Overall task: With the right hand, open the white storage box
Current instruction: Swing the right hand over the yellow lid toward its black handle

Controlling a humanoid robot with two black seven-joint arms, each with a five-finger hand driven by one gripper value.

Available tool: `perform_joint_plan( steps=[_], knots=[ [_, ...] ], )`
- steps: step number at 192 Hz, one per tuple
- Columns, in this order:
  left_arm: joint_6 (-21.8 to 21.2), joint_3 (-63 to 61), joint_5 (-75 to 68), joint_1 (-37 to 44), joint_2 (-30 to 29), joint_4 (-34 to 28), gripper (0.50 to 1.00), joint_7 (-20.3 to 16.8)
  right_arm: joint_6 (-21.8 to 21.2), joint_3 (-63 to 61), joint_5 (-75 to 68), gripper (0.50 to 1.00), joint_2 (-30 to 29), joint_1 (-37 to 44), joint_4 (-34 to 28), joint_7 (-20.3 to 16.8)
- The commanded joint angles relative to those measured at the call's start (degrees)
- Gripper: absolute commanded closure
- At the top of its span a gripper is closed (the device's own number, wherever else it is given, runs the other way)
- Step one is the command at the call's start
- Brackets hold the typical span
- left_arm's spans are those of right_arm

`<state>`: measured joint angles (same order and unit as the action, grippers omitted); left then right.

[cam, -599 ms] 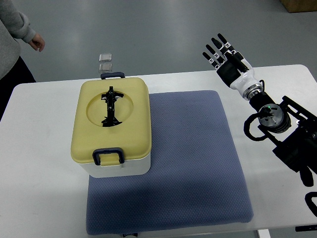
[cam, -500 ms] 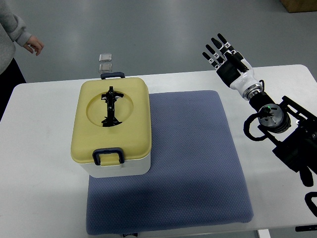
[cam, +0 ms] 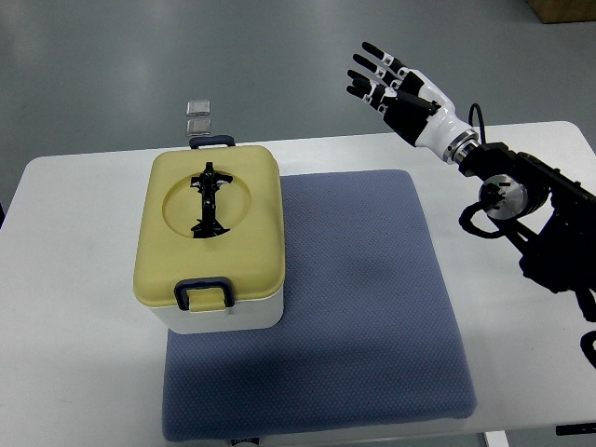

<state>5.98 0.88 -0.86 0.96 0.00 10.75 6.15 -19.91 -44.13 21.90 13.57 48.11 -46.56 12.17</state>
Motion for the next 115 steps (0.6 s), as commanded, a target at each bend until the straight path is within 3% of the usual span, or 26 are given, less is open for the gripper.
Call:
perform_joint_plan(
  steps=[1,12,46,71,115],
  knots=[
    [0.0,0.0,0.0,-0.1,0.0,0.1,0.500,0.0,-1.9,5.7,13.3,0.576,3.1,5.8,0.5,-0.7],
    [0.0,0.0,0.0,-0.1,0.0,0.1,0.500,0.0,-3.5,8.2,19.2,0.576,4.5,9.2,0.5,-1.0],
    [0.0,0.0,0.0,0.0,0.0,0.1,0.500,0.0,-15.1,19.8,37.3,0.574,6.0,22.2,-0.2,-0.9],
    [0.0,0.1,0.0,-0.1,0.0,0.1,0.500,0.0,-15.1,26.8,45.5,0.574,6.5,30.6,-2.8,-0.8],
    [0.0,0.2,0.0,-0.1,0.0,0.0,0.500,0.0,-15.1,35.1,47.4,0.574,4.2,42.2,-9.6,-0.8]
  ],
)
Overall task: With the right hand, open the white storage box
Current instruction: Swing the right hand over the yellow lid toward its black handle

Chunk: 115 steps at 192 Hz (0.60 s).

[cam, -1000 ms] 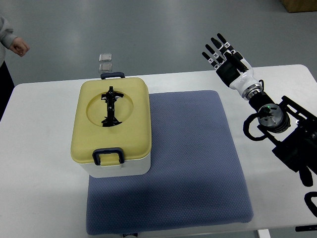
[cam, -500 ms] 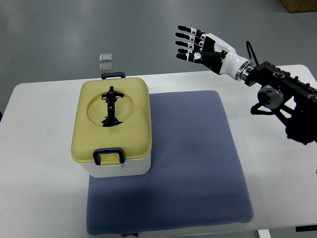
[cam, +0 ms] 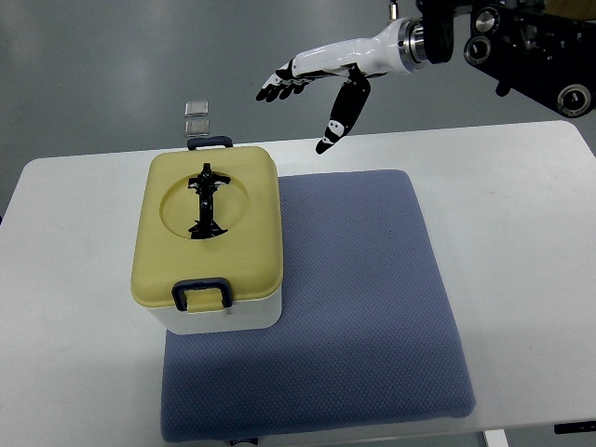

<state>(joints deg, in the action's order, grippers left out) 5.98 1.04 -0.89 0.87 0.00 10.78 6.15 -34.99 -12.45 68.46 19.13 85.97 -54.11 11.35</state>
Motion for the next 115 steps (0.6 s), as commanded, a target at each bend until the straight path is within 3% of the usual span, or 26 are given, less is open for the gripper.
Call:
perform_joint_plan(
  steps=[1,23,48,115],
  knots=[
    [0.0,0.0,0.0,0.0,0.0,-0.1,0.500,0.0,0.0,3.4,0.8,0.574,-1.4,4.4,-2.0,0.0],
    [0.0,0.1,0.0,0.0,0.0,0.0,0.500,0.0,0.0,5.2,5.2,0.574,-7.7,5.4,-2.5,0.3],
    [0.0,0.2,0.0,0.0,0.0,-0.1,0.500,0.0,0.0,5.6,8.3,0.574,-10.3,5.3,-2.7,0.3],
    [0.0,0.2,0.0,0.0,0.0,-0.2,0.500,0.0,8.2,8.4,8.8,0.574,-13.9,4.5,-2.7,0.4]
  ],
)
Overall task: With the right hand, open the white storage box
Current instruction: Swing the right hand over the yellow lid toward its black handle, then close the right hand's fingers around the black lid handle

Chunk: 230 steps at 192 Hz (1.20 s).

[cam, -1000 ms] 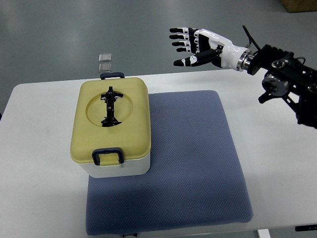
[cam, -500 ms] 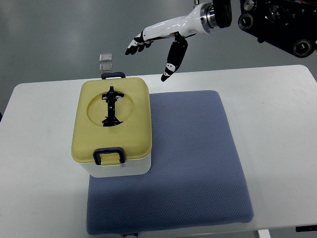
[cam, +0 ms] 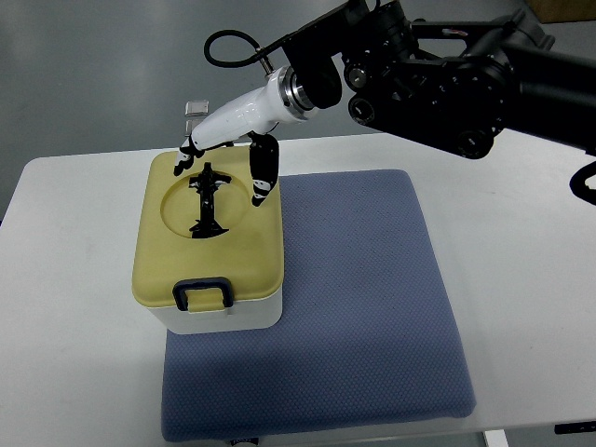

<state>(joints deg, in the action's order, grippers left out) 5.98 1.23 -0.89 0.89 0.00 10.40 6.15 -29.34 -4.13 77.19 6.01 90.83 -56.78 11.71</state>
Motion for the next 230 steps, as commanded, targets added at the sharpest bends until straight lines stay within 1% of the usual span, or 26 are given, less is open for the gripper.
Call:
perform_joint_plan(
  steps=[1,36,112,158,173,184,196,199,200,201,202,203,204,205,206,207,209,210,219,223,224,226,227,228,229,230],
  knots=[
    [0.0,0.0,0.0,0.0,0.0,0.1,0.500,0.0,2.5,0.1,0.1,0.574,-0.8,-0.4,0.0,0.1],
    [0.0,0.0,0.0,0.0,0.0,0.2,0.500,0.0,6.0,0.0,0.1,0.574,-0.9,-1.1,0.2,0.0],
    [0.0,0.0,0.0,0.0,0.0,0.1,0.500,0.0,8.0,0.5,0.1,0.581,-0.9,-2.9,0.4,-0.1],
    [0.0,0.1,0.0,0.0,0.0,-0.2,0.500,0.0,10.6,0.5,0.0,0.587,-1.5,-4.3,0.4,-0.1],
    [-0.1,0.1,0.0,0.0,0.0,-0.3,0.500,0.0,11.5,0.5,0.0,0.599,-1.6,-4.6,0.4,-0.1],
    [-0.1,0.1,0.0,0.0,0.0,-0.3,0.500,0.0,12.5,0.5,0.0,0.632,-1.8,-4.9,0.4,-0.2],
    [-0.1,0.1,0.0,0.0,0.0,-0.3,0.500,0.0,12.8,0.5,0.0,0.652,-1.9,-5.0,0.4,-0.2],
    [-0.1,0.1,0.0,0.0,0.0,-0.3,0.500,0.0,12.9,0.6,0.0,0.685,-2.0,-5.0,0.4,-0.2],
    [-0.1,0.1,0.0,0.0,0.0,-0.3,0.500,0.0,12.9,0.6,0.0,0.685,-2.0,-5.0,0.4,-0.2],
    [-0.1,0.1,0.0,0.0,0.0,-0.3,0.500,0.0,12.9,0.6,0.0,0.703,-2.1,-5.0,0.4,-0.2],
    [-0.1,0.1,0.0,0.0,0.0,-0.3,0.500,0.0,12.9,0.6,0.0,0.703,-2.1,-5.0,0.4,-0.2],
    [-0.1,0.1,0.0,0.0,0.0,-0.3,0.500,0.0,12.9,0.5,0.0,0.723,-2.1,-5.0,0.4,-0.2],
    [-0.1,0.1,0.0,0.0,0.0,-0.3,0.500,0.0,12.9,0.5,0.0,0.724,-2.1,-5.0,0.4,-0.2],
    [-0.1,0.1,0.0,0.0,0.0,-0.3,0.500,0.0,13.0,0.6,0.0,0.744,-2.1,-5.0,0.4,-0.2],
    [-0.1,0.1,0.0,0.0,0.0,-0.3,0.500,0.0,13.0,0.6,0.0,0.744,-2.1,-5.0,0.4,-0.2],
    [-0.1,0.1,0.0,0.0,0.0,-0.3,0.500,0.0,13.0,0.6,0.0,0.760,-2.1,-5.0,0.4,-0.2],
    [-0.1,0.1,0.0,0.0,0.0,-0.3,0.500,0.0,13.0,0.6,0.0,0.760,-2.1,-5.0,0.4,-0.2],
    [-0.1,0.1,0.0,0.0,0.0,-0.4,0.500,0.0,13.0,0.6,0.0,0.779,-2.1,-5.0,0.4,-0.2],
    [-0.1,0.1,0.0,0.0,0.0,-0.3,0.500,0.0,13.1,0.6,0.0,0.830,-2.1,-5.0,0.4,-0.2],
    [-0.1,0.1,0.0,0.0,0.0,-0.3,0.500,0.0,13.1,0.6,0.0,0.859,-2.1,-5.0,0.4,-0.2],
    [-0.1,0.1,0.0,0.1,0.0,-0.3,0.500,0.0,13.1,0.6,0.0,0.875,-2.1,-5.0,0.4,-0.3],
    [-0.1,0.1,0.0,0.1,0.0,-0.3,0.500,0.0,13.1,0.6,0.0,0.875,-2.1,-5.0,0.4,-0.3],
    [-0.1,0.1,0.0,0.0,0.0,-0.3,0.500,0.0,13.1,0.6,0.0,0.893,-2.1,-5.0,0.4,-0.2],
    [-0.1,0.1,0.0,0.0,0.0,-0.3,0.500,0.0,13.1,0.6,0.0,0.893,-2.1,-5.0,0.4,-0.2],
    [-0.1,0.1,0.0,0.0,0.0,-0.3,0.500,0.0,13.1,0.6,0.0,0.916,-2.1,-5.0,0.4,-0.2],
    [-0.1,0.1,0.0,0.0,0.0,-0.3,0.500,0.0,13.1,0.6,0.0,0.916,-2.1,-5.0,0.4,-0.2]
  ],
)
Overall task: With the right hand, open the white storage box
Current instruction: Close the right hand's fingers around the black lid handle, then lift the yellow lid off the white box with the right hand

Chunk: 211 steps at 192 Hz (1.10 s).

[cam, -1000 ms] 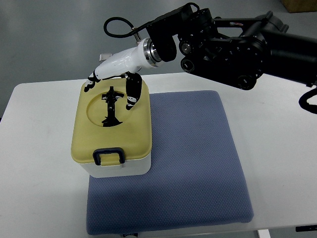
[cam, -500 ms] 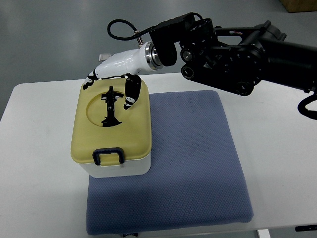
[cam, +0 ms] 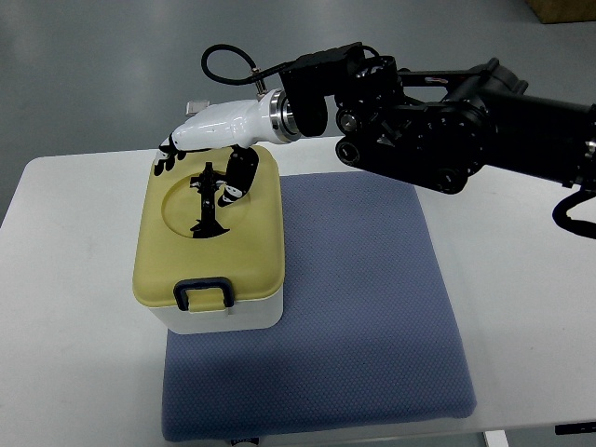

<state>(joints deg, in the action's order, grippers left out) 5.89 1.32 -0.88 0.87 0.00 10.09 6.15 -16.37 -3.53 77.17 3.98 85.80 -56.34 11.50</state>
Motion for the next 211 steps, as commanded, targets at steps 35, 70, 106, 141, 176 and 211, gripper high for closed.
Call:
perform_joint_plan(
  steps=[35,70,106,141,176,211],
  knots=[
    [0.0,0.0,0.0,0.0,0.0,-0.1,0.500,0.0,0.6,-0.1,0.0,1.000,0.1,0.2,0.0,-0.3],
    [0.0,0.0,0.0,0.0,0.0,-0.1,0.500,0.0,1.3,-0.1,-0.1,1.000,0.1,0.6,-0.1,-0.2],
    [0.0,0.0,0.0,0.0,0.0,-0.1,0.500,0.0,0.6,-0.3,-0.8,1.000,0.5,1.7,-0.4,-0.2],
    [-0.2,0.1,0.0,0.0,0.0,-0.1,0.500,0.0,-0.4,-1.3,-1.5,1.000,1.3,4.9,-0.6,0.0],
    [-0.2,0.1,0.0,0.0,0.0,-0.1,0.500,0.0,-3.7,-3.5,-2.5,1.000,3.3,7.4,-1.6,0.2],
    [-0.2,0.0,0.0,0.0,0.0,-0.1,0.500,0.0,-8.9,-4.2,-2.5,1.000,7.9,8.5,-2.8,0.4]
  ],
)
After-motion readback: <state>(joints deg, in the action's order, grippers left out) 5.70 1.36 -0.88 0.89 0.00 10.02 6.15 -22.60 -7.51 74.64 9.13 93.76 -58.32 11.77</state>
